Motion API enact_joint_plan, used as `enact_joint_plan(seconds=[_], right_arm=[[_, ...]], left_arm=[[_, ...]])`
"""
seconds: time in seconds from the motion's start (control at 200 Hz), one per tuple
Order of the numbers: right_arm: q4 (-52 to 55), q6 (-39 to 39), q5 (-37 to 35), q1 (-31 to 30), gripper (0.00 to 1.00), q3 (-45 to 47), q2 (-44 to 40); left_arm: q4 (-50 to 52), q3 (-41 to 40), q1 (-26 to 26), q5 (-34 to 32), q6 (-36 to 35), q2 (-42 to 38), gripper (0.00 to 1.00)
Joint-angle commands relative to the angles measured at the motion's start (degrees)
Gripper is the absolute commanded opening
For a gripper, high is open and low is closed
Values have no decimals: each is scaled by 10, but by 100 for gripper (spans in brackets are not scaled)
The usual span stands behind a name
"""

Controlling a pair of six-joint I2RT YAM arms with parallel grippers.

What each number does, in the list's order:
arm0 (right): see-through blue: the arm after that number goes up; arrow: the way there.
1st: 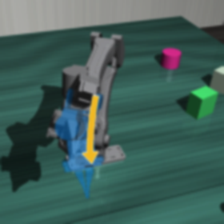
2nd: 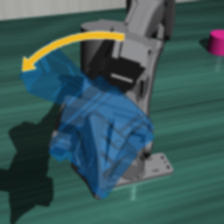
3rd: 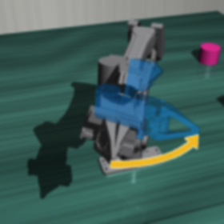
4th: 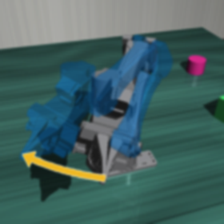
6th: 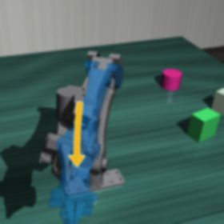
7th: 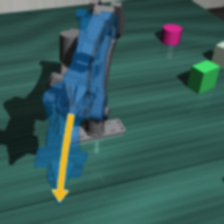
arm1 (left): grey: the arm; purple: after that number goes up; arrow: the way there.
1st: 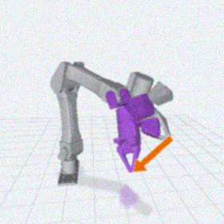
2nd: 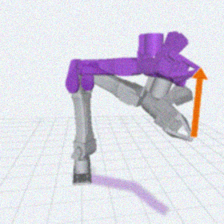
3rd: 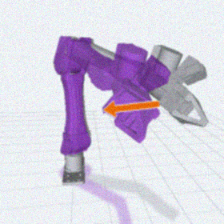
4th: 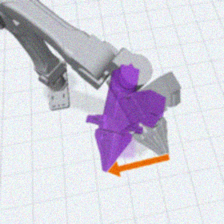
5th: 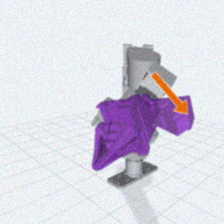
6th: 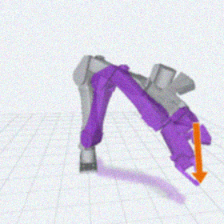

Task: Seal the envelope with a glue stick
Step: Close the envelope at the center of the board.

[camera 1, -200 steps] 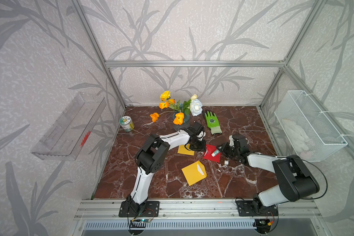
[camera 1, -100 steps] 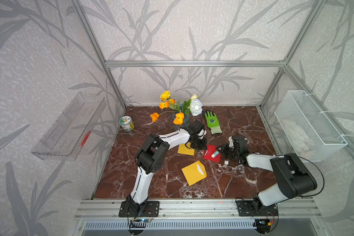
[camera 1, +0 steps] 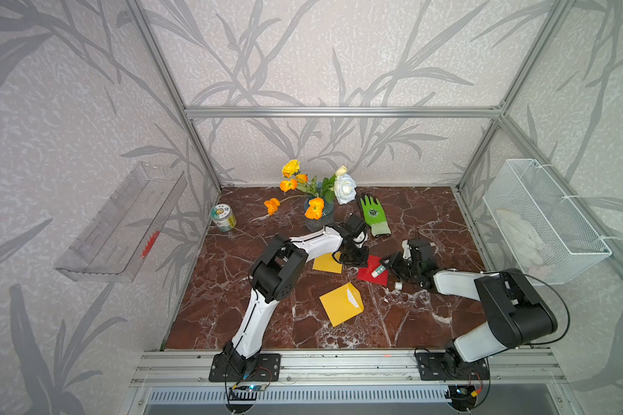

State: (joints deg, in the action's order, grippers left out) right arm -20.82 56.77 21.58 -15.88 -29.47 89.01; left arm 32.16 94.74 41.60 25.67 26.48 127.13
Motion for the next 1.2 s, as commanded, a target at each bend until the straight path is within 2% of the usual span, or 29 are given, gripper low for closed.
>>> enact_joint_plan(seconds=[0.0,0.15,0.305,0.575,0.76,1.195], right_arm=[[-8,2,4,2,0,10,3],[-9,3,4,3,0,15,0],[-15,4,4,3,0,20,0],[-26,6,6,8,0,34,1],[-36,9,11,10,0,40,5],[-42,10,17,16,0,43,8]], left_arm=[[98,42,14,-85,-21,40,20],[155,77,26,-159,-7,62,15],[149,80,32,-149,25,64,2],[149,84,41,-162,71,60,2],[110,76,42,-131,100,28,2],[64,75,39,-72,119,23,2]])
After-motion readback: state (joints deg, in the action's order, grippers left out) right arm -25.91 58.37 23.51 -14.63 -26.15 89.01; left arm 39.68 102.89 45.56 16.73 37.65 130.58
